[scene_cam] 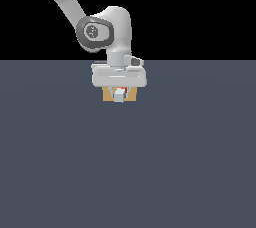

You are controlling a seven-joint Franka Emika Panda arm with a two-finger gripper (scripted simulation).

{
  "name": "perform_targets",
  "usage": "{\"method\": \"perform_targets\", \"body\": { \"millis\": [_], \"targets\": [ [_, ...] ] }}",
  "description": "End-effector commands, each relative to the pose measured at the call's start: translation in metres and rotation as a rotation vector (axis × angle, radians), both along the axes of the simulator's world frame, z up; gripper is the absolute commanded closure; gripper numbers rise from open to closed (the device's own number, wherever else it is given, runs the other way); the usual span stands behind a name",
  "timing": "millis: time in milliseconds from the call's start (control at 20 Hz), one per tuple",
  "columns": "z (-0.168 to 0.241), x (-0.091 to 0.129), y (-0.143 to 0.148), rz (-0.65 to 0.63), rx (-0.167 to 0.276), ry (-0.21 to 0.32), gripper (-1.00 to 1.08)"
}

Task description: Insert the peg into the horizontal hole in a box.

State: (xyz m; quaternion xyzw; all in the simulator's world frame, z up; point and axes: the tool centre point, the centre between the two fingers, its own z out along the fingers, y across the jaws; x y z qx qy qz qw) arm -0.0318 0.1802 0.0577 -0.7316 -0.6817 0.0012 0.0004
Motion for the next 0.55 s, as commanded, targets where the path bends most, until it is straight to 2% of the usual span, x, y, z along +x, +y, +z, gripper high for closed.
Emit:
{"method": "perform_targets", "body": {
  "millis": [0, 250, 500],
  "targets": [
    [0.001, 0.001, 0.02, 0.002, 0.001, -0.003, 1.08],
    [0.002, 0.004, 0.047, 0.002, 0.001, -0.003, 1.08],
    [0.002, 0.005, 0.054, 0.002, 0.001, -0.003, 1.08]
  ]
}}
